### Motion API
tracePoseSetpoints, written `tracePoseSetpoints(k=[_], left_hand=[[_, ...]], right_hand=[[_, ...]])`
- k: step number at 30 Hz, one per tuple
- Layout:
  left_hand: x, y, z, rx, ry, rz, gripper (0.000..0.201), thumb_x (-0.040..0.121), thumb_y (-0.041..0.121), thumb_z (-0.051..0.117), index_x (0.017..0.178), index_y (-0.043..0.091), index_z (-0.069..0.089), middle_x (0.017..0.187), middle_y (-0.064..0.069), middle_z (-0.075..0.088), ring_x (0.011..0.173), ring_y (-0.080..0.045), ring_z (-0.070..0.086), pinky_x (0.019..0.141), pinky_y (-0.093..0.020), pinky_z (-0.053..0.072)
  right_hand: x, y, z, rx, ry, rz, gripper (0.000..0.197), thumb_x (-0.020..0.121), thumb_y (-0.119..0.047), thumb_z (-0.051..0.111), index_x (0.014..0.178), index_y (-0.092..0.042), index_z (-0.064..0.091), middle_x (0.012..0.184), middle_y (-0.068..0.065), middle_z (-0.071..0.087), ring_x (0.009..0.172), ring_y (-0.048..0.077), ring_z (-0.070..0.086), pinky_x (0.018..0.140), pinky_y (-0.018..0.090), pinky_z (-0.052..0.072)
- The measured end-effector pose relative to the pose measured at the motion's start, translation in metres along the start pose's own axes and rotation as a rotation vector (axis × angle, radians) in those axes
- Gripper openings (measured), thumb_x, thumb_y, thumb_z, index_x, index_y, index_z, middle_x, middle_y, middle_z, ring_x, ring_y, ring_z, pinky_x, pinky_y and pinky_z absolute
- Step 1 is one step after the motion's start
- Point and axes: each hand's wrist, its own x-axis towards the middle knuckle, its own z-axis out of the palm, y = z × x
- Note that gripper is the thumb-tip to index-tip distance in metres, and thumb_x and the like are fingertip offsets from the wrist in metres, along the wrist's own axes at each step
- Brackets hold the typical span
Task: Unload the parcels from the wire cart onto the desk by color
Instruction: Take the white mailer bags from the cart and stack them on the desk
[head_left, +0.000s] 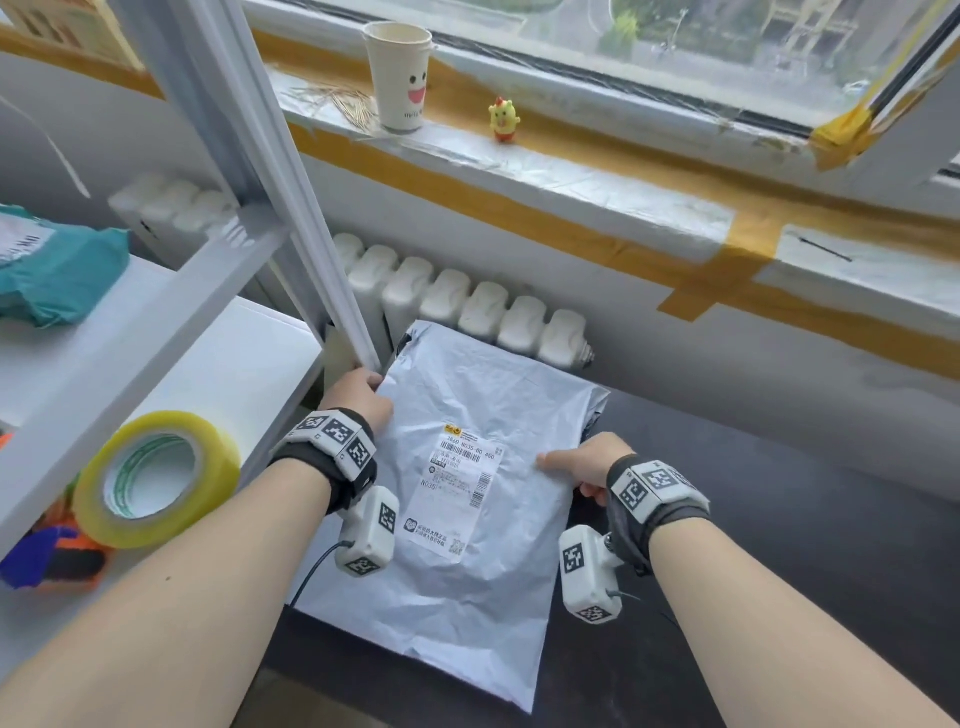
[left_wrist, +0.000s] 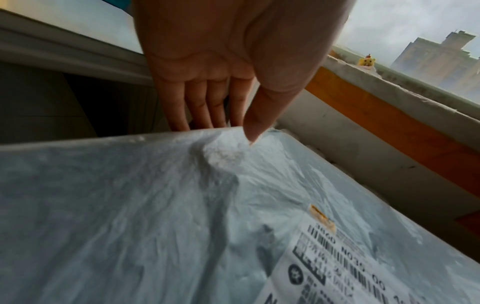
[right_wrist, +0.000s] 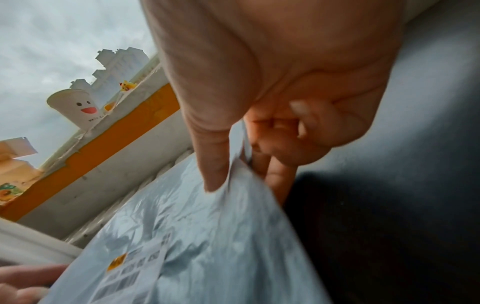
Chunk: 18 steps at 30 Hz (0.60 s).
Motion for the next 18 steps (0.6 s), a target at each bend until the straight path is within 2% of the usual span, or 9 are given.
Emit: tracePoseSetpoints(k=[3, 5, 6, 7, 9, 10, 13, 18], left_hand=[[-0.006, 0.005, -0.007, 0.042, 0.013, 0.023, 0.036, 0.086, 0.01, 0.057, 0.122, 0.011, 0.057, 0.123, -0.009, 0.061, 0.114, -0.028, 0.056, 0.095, -0.029, 0.04], [-0.013, 0.011, -0.012, 0.062, 0.028, 0.074, 0.035, 0.086, 0.013, 0.057, 0.122, 0.011, 0.056, 0.123, -0.01, 0.061, 0.114, -0.027, 0.056, 0.095, -0.029, 0.04], [-0.017, 0.016, -0.015, 0.067, 0.031, 0.104, 0.036, 0.086, 0.013, 0.056, 0.122, 0.012, 0.055, 0.122, -0.01, 0.061, 0.114, -0.027, 0.056, 0.095, -0.029, 0.041], [-0.022, 0.021, -0.018, 0.074, 0.033, 0.135, 0.038, 0.085, 0.013, 0.056, 0.123, 0.013, 0.054, 0.123, -0.01, 0.061, 0.114, -0.026, 0.056, 0.096, -0.03, 0.042], [-0.035, 0.034, -0.025, 0.116, 0.039, 0.217, 0.044, 0.085, 0.015, 0.055, 0.128, 0.016, 0.051, 0.128, -0.008, 0.058, 0.117, -0.025, 0.054, 0.098, -0.031, 0.042], [-0.043, 0.041, -0.028, 0.159, 0.043, 0.266, 0.046, 0.086, 0.017, 0.054, 0.132, 0.018, 0.049, 0.132, -0.007, 0.054, 0.12, -0.025, 0.052, 0.099, -0.031, 0.041], [-0.073, 0.064, -0.036, 0.292, 0.055, 0.436, 0.05, 0.088, 0.019, 0.051, 0.137, 0.022, 0.043, 0.139, -0.007, 0.045, 0.126, -0.025, 0.045, 0.1, -0.035, 0.039], [-0.137, 0.095, -0.029, 0.404, 0.049, 0.745, 0.049, 0.089, 0.024, 0.05, 0.138, 0.023, 0.041, 0.142, -0.003, 0.04, 0.13, -0.023, 0.038, 0.106, -0.039, 0.035]], right_hand=[[-0.003, 0.003, -0.007, 0.096, 0.085, -0.003, 0.035, 0.078, -0.041, 0.07, 0.068, -0.009, 0.064, 0.068, 0.006, 0.067, 0.052, 0.017, 0.052, 0.055, 0.027, 0.045], [-0.01, 0.004, -0.013, 0.159, 0.186, -0.022, 0.024, 0.078, -0.034, 0.068, 0.072, -0.011, 0.066, 0.077, 0.009, 0.068, 0.062, 0.023, 0.057, 0.07, 0.034, 0.055], [-0.016, 0.004, -0.016, 0.166, 0.227, -0.036, 0.019, 0.079, -0.03, 0.067, 0.074, -0.012, 0.066, 0.081, 0.011, 0.069, 0.072, 0.026, 0.061, 0.08, 0.038, 0.056], [-0.024, 0.005, -0.019, 0.165, 0.264, -0.055, 0.014, 0.081, -0.027, 0.065, 0.076, -0.014, 0.067, 0.088, 0.011, 0.069, 0.083, 0.028, 0.064, 0.085, 0.038, 0.055], [-0.041, 0.008, -0.024, 0.127, 0.328, -0.092, 0.008, 0.085, -0.023, 0.062, 0.088, -0.019, 0.068, 0.101, 0.006, 0.068, 0.1, 0.026, 0.062, 0.087, 0.027, 0.049], [-0.049, 0.01, -0.025, 0.105, 0.362, -0.114, 0.014, 0.087, -0.021, 0.06, 0.098, -0.021, 0.068, 0.109, 0.003, 0.067, 0.106, 0.024, 0.06, 0.085, 0.023, 0.044], [-0.08, 0.015, -0.028, 0.026, 0.473, -0.197, 0.034, 0.088, -0.022, 0.055, 0.122, -0.025, 0.06, 0.128, 0.001, 0.059, 0.119, 0.022, 0.054, 0.093, 0.026, 0.042], [-0.143, 0.04, -0.027, -0.092, 0.688, -0.252, 0.044, 0.091, -0.027, 0.049, 0.135, -0.028, 0.048, 0.14, 0.001, 0.047, 0.13, 0.026, 0.037, 0.105, 0.034, 0.036]])
